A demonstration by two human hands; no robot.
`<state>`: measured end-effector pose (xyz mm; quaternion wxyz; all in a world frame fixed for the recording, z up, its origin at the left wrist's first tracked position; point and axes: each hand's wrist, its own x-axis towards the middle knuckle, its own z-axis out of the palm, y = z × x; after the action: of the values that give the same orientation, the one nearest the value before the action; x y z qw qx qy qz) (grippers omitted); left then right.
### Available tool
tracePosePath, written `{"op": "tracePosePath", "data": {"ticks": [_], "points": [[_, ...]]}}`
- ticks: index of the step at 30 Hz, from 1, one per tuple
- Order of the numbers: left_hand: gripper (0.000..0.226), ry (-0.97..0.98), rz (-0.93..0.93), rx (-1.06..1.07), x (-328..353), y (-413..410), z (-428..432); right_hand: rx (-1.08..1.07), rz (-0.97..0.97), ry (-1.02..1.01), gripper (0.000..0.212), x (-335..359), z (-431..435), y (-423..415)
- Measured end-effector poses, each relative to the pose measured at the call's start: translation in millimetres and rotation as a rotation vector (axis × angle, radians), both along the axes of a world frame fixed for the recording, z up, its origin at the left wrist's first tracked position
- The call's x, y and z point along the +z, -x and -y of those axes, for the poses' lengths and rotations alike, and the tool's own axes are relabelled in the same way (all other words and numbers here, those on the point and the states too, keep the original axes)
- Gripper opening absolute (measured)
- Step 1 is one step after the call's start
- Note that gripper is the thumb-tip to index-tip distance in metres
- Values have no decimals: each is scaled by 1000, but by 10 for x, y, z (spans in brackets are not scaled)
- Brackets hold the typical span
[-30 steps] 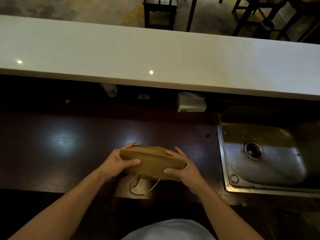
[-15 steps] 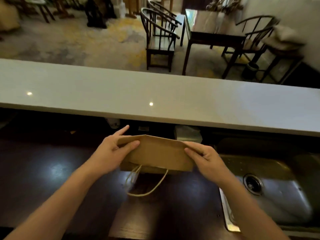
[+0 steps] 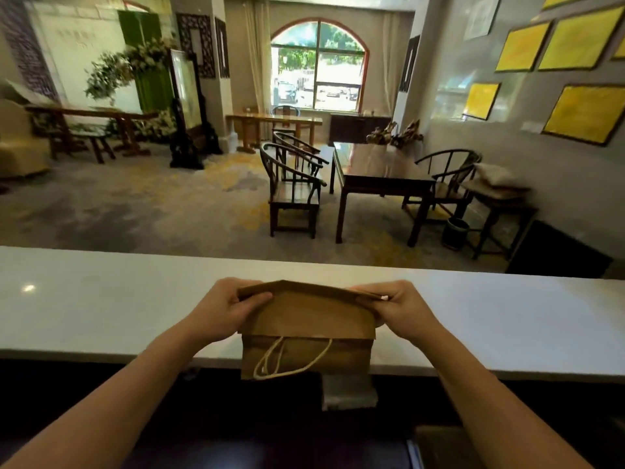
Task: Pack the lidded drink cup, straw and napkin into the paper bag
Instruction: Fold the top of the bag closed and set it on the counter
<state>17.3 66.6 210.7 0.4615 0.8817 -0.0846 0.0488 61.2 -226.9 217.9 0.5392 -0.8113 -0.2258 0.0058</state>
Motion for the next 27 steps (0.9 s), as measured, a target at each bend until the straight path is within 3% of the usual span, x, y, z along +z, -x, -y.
{"op": "tracePosePath", "data": {"ticks": [7, 11, 15, 27], "points": [[37, -135, 78, 37, -95, -524, 39, -45, -44, 8, 23, -103, 44, -558], [20, -141, 20, 19, -41, -667, 36, -76, -70, 4, 22, -117, 33, -690], [17, -196, -41, -14, -4, -661, 0, -86, -79, 55, 19, -135, 59, -703], [22, -493, -31, -58, 123, -513, 144, -136, 72, 524, 24, 12, 9, -443]]}}
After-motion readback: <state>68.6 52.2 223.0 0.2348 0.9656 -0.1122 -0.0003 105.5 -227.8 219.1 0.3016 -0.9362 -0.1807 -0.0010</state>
